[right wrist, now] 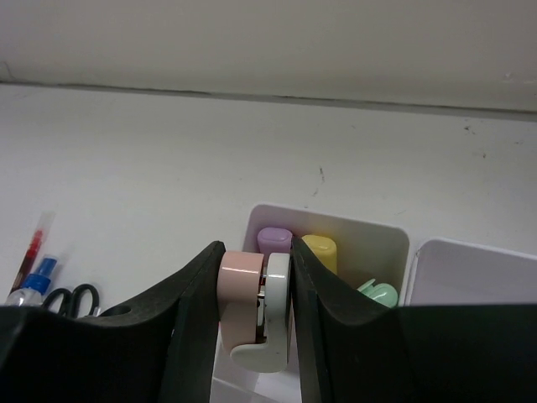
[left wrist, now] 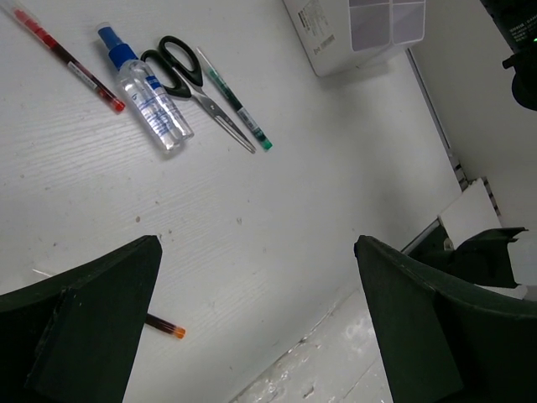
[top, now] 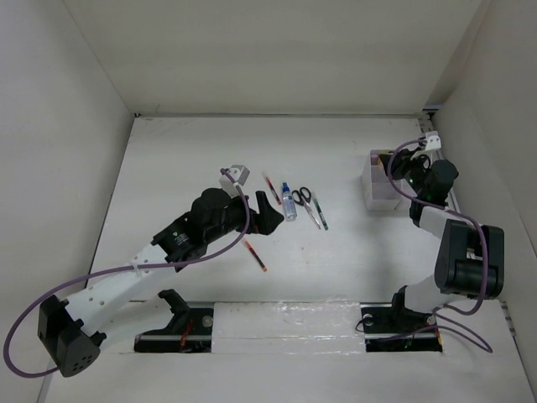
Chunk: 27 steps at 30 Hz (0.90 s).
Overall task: Sort the stationery into containers
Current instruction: Place the stationery in the storage box.
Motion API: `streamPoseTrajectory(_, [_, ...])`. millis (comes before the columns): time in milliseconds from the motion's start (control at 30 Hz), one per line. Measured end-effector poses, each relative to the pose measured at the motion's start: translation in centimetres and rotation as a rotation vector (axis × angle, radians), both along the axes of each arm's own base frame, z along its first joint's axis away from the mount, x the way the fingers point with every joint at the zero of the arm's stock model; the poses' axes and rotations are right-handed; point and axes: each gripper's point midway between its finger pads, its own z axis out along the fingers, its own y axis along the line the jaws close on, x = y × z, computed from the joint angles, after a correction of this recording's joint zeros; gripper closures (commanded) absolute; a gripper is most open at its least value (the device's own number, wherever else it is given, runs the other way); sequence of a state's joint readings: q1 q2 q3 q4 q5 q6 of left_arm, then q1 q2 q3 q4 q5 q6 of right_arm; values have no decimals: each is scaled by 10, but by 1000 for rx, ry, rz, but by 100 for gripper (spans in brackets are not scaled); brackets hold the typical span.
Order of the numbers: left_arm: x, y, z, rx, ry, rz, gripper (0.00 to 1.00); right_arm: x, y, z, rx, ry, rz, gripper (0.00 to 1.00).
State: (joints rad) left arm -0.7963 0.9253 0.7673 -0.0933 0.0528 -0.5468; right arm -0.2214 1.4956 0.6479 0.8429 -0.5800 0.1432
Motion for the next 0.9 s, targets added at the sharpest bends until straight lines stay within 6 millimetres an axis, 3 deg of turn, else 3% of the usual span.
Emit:
streamPoseTrajectory(233, [-2, -3, 2, -9, -2, -21, 0, 4, -2, 2, 0, 20, -5, 97])
streamPoseTrajectory(900, [-4, -2, 5, -16, -11, -30, 0, 16, -17, -21, -21, 166, -71, 94])
